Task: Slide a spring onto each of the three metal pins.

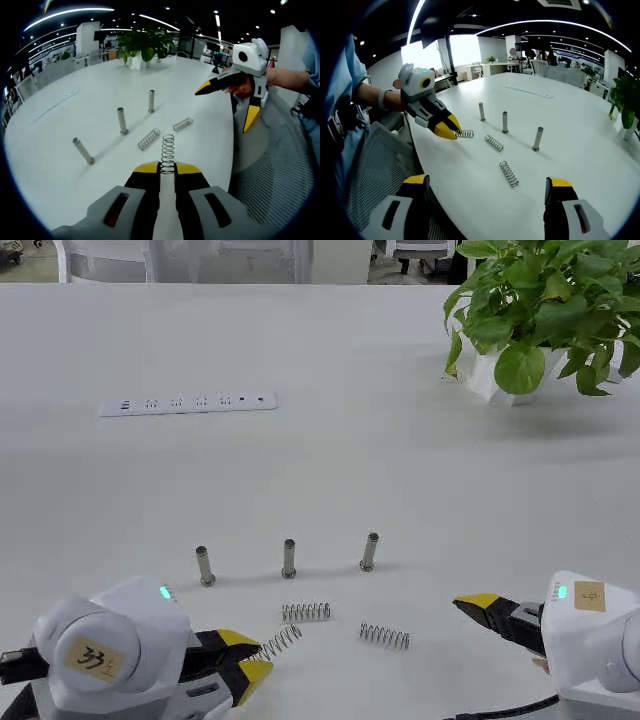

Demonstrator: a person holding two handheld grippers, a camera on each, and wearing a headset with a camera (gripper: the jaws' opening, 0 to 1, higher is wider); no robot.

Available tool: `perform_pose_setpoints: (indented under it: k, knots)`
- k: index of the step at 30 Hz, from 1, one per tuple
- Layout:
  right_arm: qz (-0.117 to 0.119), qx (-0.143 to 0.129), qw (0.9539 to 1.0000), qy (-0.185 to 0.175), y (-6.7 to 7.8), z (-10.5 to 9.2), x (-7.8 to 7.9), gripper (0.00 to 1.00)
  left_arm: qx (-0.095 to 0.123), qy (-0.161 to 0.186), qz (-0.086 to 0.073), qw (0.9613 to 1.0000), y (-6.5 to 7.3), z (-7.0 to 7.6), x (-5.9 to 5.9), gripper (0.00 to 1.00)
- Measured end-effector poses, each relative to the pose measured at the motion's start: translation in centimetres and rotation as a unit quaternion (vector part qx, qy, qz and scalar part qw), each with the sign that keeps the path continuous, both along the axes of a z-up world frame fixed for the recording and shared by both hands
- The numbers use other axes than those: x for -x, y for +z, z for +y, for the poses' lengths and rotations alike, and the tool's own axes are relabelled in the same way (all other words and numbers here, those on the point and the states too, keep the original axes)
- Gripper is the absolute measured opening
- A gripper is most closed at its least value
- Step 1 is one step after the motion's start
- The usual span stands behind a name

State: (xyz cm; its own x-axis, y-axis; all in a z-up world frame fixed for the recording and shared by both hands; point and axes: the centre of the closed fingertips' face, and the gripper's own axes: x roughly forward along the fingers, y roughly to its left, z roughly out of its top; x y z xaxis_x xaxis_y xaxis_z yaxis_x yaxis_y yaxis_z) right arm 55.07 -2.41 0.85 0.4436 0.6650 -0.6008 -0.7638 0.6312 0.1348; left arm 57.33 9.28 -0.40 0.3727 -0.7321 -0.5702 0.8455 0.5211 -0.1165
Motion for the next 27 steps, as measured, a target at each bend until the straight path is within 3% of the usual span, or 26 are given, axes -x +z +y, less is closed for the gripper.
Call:
perform_pose_setpoints:
  k: [4,6,17,27]
  knots:
    - [0.0,-0.015,0.9999,0.004,0.7,0.6,-0.3,0.93,0.016,-0.025,-0.004,0.9995,0.9,-0.9,0.5,0.07]
    - [0.0,-0.027,0.9996,0.008,1.2,1.0,-0.4,0.91,0.034,-0.045,-0.006,0.9984,1.7,-1.5,0.9,0.07]
    - [0.01,-0.064,0.9973,0.034,2.2,3.0,-0.3,0.73,0.058,-0.09,-0.014,0.9942,3.2,-3.5,1.6,0.07]
    - [0.027,-0.107,0.9917,0.065,3.6,4.4,0.5,0.39,0.067,-0.13,-0.031,0.9888,4.0,-4.3,2.1,0.07]
